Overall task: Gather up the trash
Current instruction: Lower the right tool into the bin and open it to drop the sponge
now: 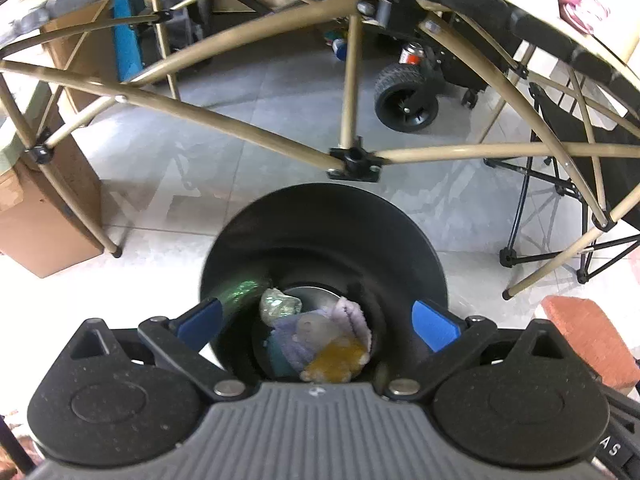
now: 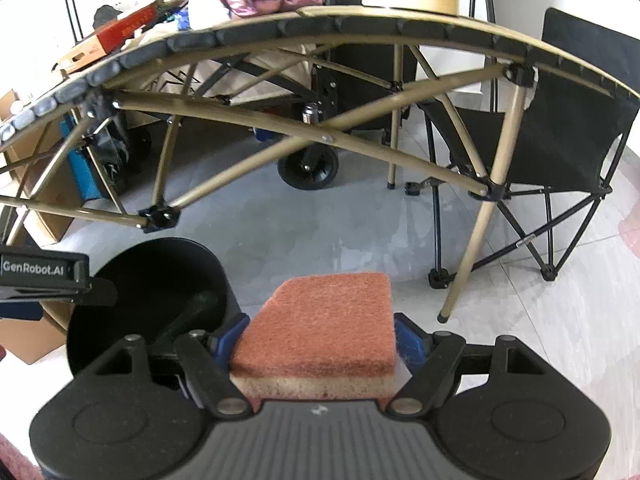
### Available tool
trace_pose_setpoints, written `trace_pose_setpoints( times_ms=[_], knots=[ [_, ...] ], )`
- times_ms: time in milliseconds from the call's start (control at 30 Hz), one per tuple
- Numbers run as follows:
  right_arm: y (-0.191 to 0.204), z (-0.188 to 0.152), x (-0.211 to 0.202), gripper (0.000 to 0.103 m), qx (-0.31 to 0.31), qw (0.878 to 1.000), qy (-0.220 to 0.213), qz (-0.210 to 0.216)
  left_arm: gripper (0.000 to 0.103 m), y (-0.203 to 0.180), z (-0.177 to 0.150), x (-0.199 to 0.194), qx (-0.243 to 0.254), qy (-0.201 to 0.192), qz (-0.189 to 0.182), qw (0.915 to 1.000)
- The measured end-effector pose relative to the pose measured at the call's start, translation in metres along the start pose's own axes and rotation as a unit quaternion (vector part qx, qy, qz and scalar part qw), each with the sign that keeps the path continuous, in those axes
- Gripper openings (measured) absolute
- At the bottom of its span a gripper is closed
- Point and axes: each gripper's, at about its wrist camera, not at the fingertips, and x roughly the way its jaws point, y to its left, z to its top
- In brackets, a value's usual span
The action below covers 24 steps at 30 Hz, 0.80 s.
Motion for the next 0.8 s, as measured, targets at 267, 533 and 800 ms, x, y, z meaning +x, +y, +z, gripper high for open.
trace_pose_setpoints(
  times_ms=[267,533,800],
  knots=[
    [0.029,0.004,-0.01,0.076,-0.018,1.0,-0.012,0.015,0.103,0.031,-0.004,-0.015,-0.009,-0.011,0.006,0.9999],
    [0.069,0.009,-0.007,0.076,-0.042,0.998,-0.016,0.038,0.103,0.067,-0.007,-0.025,-0.027,-0.019,0.018,0.9993],
    [0.107,0.014,0.01,0.076,-0.057,0.997,-0.001,0.06,0.103,0.104,-0.011,-0.026,-0.046,-0.018,0.039,0.998]
  ],
)
